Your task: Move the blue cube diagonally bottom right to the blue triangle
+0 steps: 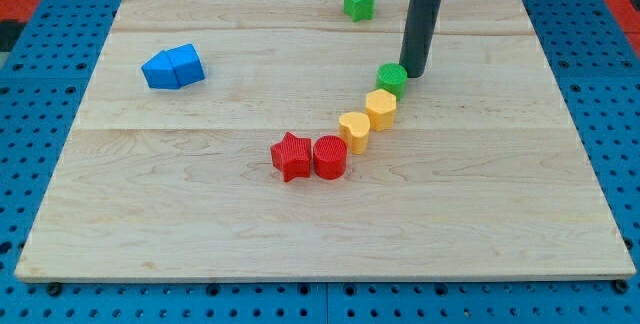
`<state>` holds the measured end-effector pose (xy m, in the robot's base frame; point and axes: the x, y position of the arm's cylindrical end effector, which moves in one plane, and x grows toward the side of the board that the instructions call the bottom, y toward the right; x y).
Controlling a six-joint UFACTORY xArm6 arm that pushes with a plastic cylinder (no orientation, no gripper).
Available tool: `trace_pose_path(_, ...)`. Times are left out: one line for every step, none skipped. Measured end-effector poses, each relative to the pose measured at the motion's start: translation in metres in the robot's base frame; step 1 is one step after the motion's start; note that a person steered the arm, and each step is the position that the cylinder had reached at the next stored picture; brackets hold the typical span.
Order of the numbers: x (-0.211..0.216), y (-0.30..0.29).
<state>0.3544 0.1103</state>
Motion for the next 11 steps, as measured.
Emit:
trace_pose_path(-0.037, -0.026)
trace_pose_path(-0.067, -0.105)
trace_pose_path(-0.089, -0.206)
trace_pose_path(-0.088, -0.283)
trace_pose_path(-0.056, -0.308)
trace_pose_path(-0.041, -0.315)
trace_pose_path(-0.017, -0.301)
trace_pose_path(0.011, -0.284)
trace_pose_path(0.031, -0.268)
trace_pose_path(0.016, -0.281)
trace_pose_path(-0.007, -0.279)
